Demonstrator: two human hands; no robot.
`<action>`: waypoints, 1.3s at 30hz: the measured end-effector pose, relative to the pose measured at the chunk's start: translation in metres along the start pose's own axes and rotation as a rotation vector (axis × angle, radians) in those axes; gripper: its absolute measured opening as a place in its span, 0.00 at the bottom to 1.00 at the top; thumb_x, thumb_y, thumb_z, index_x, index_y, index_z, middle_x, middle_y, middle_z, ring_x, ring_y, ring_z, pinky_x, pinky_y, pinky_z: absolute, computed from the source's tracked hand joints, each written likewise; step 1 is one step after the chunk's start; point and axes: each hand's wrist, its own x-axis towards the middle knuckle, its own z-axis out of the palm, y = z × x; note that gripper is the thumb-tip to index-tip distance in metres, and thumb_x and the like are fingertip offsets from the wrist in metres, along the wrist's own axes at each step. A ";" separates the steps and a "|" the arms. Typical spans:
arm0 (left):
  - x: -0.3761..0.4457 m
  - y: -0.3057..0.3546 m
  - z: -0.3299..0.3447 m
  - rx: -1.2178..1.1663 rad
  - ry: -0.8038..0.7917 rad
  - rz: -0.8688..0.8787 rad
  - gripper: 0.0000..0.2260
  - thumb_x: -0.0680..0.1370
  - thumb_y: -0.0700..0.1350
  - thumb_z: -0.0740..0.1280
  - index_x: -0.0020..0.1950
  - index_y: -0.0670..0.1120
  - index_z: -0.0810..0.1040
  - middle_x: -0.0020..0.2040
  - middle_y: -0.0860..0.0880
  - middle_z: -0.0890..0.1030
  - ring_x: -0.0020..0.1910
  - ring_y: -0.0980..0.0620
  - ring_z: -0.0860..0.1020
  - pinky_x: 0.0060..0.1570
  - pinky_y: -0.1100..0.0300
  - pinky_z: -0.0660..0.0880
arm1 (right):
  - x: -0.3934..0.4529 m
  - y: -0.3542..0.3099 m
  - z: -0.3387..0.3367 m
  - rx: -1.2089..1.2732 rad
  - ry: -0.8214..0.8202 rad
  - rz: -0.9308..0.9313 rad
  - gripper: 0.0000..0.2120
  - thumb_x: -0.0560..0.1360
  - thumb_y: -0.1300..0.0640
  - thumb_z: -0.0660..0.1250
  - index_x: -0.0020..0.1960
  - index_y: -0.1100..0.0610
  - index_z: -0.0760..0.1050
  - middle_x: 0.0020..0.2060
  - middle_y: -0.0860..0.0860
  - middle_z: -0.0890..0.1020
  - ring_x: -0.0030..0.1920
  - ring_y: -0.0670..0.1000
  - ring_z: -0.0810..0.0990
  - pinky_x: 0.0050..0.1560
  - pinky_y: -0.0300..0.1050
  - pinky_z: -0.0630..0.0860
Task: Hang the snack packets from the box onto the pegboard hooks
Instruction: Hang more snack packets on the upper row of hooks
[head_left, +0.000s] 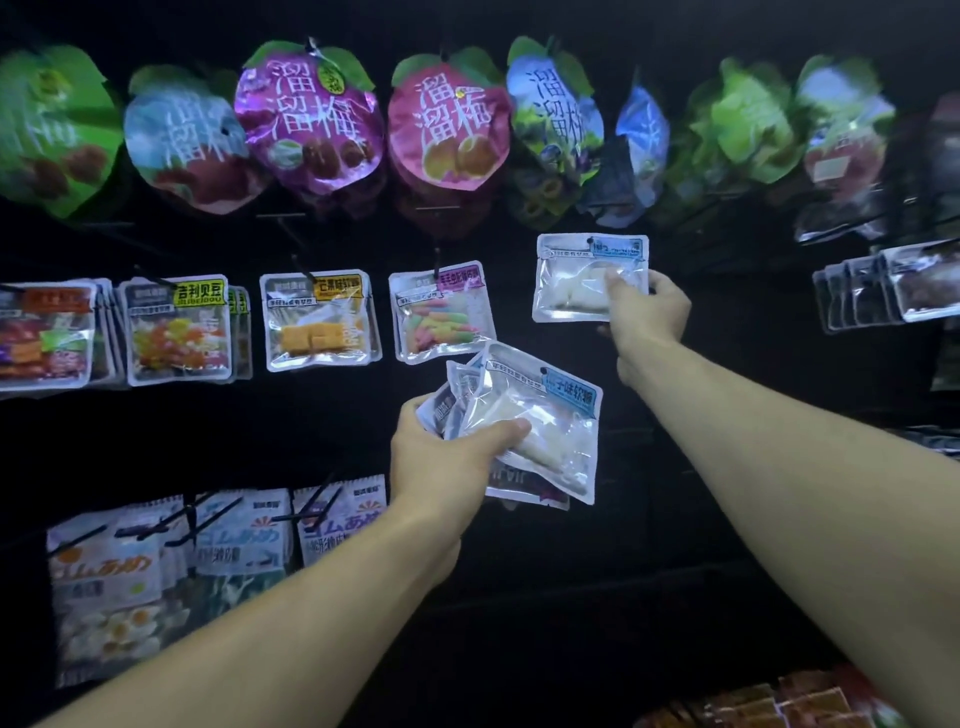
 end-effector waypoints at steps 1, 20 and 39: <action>0.001 -0.002 0.002 -0.008 0.002 0.002 0.24 0.69 0.39 0.84 0.57 0.54 0.77 0.50 0.51 0.87 0.49 0.48 0.88 0.56 0.45 0.84 | 0.001 0.000 0.000 -0.004 0.009 -0.005 0.08 0.79 0.53 0.73 0.58 0.52 0.81 0.48 0.47 0.85 0.41 0.46 0.83 0.29 0.37 0.77; 0.023 -0.019 0.019 -0.085 0.035 -0.017 0.26 0.69 0.39 0.84 0.60 0.53 0.77 0.52 0.49 0.88 0.49 0.42 0.88 0.55 0.37 0.84 | 0.025 0.014 -0.010 -0.096 -0.109 0.010 0.06 0.79 0.53 0.72 0.55 0.48 0.83 0.42 0.43 0.85 0.35 0.45 0.77 0.25 0.35 0.70; 0.037 -0.036 -0.024 -0.028 0.018 -0.017 0.27 0.68 0.39 0.84 0.64 0.51 0.78 0.52 0.49 0.89 0.49 0.46 0.89 0.56 0.43 0.85 | 0.053 0.062 0.030 -0.181 -0.015 0.236 0.11 0.80 0.56 0.73 0.62 0.54 0.79 0.48 0.50 0.82 0.34 0.49 0.81 0.44 0.46 0.86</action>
